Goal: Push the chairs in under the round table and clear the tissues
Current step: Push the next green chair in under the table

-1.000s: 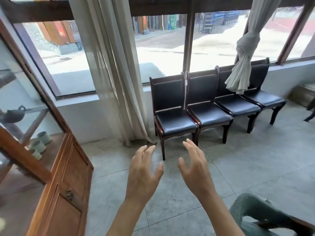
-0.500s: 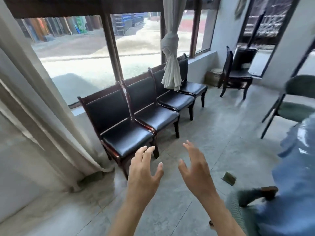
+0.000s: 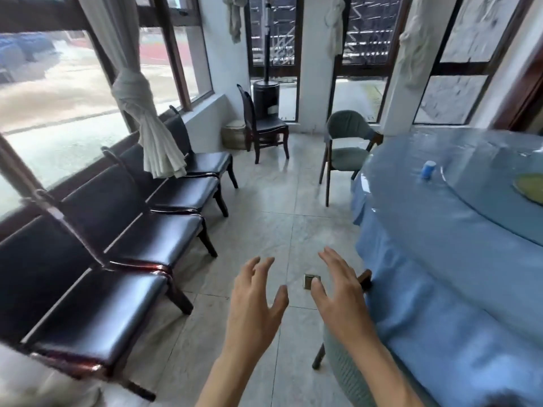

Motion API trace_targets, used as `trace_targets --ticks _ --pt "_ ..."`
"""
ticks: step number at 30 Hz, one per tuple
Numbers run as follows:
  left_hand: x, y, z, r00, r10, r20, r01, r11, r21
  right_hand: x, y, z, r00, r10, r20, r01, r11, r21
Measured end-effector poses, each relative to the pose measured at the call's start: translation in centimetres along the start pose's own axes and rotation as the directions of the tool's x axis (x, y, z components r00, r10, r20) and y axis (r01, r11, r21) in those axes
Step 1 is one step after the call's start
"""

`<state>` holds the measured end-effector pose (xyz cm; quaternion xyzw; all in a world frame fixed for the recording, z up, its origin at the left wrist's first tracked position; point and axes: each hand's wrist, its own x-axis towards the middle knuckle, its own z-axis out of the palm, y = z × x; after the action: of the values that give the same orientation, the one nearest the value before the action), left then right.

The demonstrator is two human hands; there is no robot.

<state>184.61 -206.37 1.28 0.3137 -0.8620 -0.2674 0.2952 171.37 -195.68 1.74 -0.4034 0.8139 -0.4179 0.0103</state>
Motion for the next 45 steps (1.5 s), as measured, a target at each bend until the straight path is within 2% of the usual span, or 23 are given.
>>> trace_targets --ticks 4,11,15,20,29,34,40,43,45 --pt "3.3 3.0 4.4 0.99 0.091 0.11 -0.084 0.994 -0.071 1.2 3.6 -3.5 0.984 0.131 -0.121 -0.136 0.99 -0.033" --pt "6.2 8.4 11.4 0.943 0.255 0.216 -0.209 0.955 -0.212 0.7 9.1 -9.5 0.911 0.246 -0.331 -0.274 0.961 -0.042" --pt "6.4 10.9 14.7 0.901 0.314 0.299 -0.232 0.932 -0.28 -1.0 11.2 -12.3 0.84 0.323 -0.435 -0.367 0.93 -0.019" --pt "6.7 13.9 17.9 0.831 0.41 0.376 -0.272 0.889 -0.369 -3.4 13.1 -14.8 0.719 0.415 -0.558 -0.497 0.868 0.005" --pt "8.8 15.2 20.5 0.699 0.577 0.423 -0.345 0.79 -0.507 -5.5 13.3 -15.0 0.525 0.487 -0.698 -0.643 0.764 0.049" --pt "10.3 13.3 21.1 0.647 0.594 0.478 -0.299 0.774 -0.558 -4.9 12.8 -12.1 0.452 0.537 -0.712 -0.681 0.723 0.114" --pt "10.6 10.3 22.0 0.621 0.6 0.505 -0.273 0.769 -0.578 -4.8 12.9 -8.4 0.386 0.595 -0.705 -0.722 0.67 0.171" --pt "9.9 7.8 23.4 0.665 0.498 0.556 -0.167 0.825 -0.539 -5.3 14.8 -6.6 0.298 0.648 -0.701 -0.753 0.611 0.245" --pt "9.1 5.5 24.8 0.699 0.34 0.629 -0.016 0.887 -0.461 -6.3 16.2 -5.3 0.197 0.713 -0.673 -0.77 0.537 0.344"
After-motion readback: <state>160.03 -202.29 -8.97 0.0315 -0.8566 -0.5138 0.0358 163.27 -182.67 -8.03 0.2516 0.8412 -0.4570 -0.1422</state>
